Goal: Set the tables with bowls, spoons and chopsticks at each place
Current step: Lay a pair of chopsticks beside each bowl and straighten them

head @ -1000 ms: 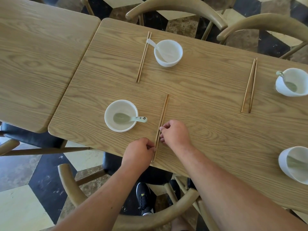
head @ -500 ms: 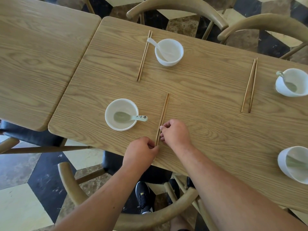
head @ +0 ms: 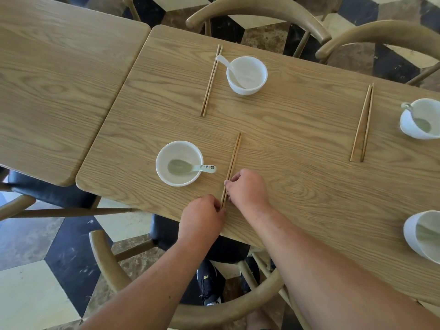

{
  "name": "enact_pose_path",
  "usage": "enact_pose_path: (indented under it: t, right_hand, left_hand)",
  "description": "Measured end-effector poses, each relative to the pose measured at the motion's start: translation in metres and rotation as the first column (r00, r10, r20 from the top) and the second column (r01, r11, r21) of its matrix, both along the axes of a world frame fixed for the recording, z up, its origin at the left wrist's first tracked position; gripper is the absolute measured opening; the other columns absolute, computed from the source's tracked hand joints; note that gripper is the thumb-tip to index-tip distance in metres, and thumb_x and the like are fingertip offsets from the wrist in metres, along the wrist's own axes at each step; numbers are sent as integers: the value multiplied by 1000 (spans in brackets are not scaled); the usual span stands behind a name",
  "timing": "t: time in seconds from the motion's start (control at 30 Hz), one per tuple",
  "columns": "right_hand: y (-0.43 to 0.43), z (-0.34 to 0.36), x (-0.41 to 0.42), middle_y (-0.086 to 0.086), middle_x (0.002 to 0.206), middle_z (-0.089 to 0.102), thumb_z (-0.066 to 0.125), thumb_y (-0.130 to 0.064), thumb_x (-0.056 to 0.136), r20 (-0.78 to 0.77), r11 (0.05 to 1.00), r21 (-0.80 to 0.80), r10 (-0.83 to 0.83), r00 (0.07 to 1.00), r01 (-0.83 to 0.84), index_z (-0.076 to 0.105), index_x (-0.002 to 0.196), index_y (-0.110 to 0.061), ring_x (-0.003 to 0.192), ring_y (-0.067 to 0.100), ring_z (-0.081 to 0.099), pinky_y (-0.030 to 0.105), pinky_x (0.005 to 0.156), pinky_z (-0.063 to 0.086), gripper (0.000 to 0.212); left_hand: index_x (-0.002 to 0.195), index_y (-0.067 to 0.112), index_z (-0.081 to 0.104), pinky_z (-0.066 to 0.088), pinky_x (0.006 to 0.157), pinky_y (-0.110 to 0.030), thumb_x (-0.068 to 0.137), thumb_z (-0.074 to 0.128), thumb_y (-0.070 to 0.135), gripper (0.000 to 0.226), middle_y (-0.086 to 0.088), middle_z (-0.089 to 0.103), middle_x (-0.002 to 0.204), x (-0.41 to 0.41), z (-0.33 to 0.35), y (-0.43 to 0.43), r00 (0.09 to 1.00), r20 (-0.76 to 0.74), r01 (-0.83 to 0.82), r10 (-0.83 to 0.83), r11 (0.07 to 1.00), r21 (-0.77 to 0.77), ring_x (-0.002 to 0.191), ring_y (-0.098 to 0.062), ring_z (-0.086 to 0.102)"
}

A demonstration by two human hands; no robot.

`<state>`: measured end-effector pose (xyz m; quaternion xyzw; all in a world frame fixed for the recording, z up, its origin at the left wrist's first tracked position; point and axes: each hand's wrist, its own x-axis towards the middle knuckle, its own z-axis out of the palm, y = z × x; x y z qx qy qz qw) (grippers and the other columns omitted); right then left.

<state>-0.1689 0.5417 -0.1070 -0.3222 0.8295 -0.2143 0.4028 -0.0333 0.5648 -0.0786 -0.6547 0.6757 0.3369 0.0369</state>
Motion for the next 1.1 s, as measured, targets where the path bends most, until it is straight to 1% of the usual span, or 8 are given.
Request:
enact_pose_path:
  t: [0.1,0.53,0.73,0.8,0.87,0.97,1.03,1.1]
  right_hand:
    - [-6,-3,13,2,77,75,76,-30,92,14,1000,5,7,1000,-7,62,82,-23,71,26,77,49,67,67,19]
    - [-21,1,32,3,72,74,78,-31,91,-43,998,44,40,998,-38,64,82,-20,66,26,76,46,64,67,20]
    - [-18,6,31,2,75,76,79,-36,88,6,999,32,27,1000,-28,65,82,-22,70,27,77,49,68,67,21]
    - [-14,14,27,1,75,77,76,-38,91,45,999,16,44,998,-45,66,86,-22,68,24,77,49,69,67,20]
    - [-9,28,19,1,72,76,68,-36,99,51,999,-28,44,998,-42,67,89,-21,63,23,77,51,66,66,18]
    - [-7,54,8,2,75,77,58,-36,105,118,993,-102,-40,992,52,68,92,-19,66,29,77,53,63,66,24]
    - [-12,69,7,3,81,78,58,-43,105,190,994,-96,-24,981,43,69,94,-16,66,26,77,47,62,67,31]
    - [-18,75,13,4,87,79,62,-50,102,253,998,-52,53,966,-41,69,98,-17,66,20,76,39,59,67,34]
  left_hand:
    - [109,23,74,47,76,-31,99,65,36,18,9,70,96,10,1,-3,1000,25,-16,16,1000,-25,92,-16,64]
    - [113,23,76,55,86,-36,99,65,30,20,5,75,104,26,7,-12,998,58,-37,37,999,-9,101,-20,69]
    - [112,25,75,46,75,-30,95,72,44,26,12,72,97,33,5,-16,996,0,-91,91,992,82,91,-12,64]
    - [101,28,73,47,68,-28,92,72,55,29,15,71,89,45,9,-17,992,-25,-120,123,986,112,83,-6,63]
    - [88,29,69,45,61,-29,92,68,63,34,11,71,80,60,19,-18,980,-32,-194,197,979,67,76,-6,64]
    - [92,27,66,48,59,-34,95,66,61,34,6,73,83,86,32,-31,883,-154,-452,444,892,-22,74,-15,68]
    - [114,26,65,62,68,-46,96,69,55,34,4,74,99,97,34,-49,750,-313,-593,583,802,73,82,-21,74]
    - [139,31,57,67,80,-49,98,71,44,45,7,71,114,98,32,-66,660,-391,-601,642,763,237,90,-23,77]
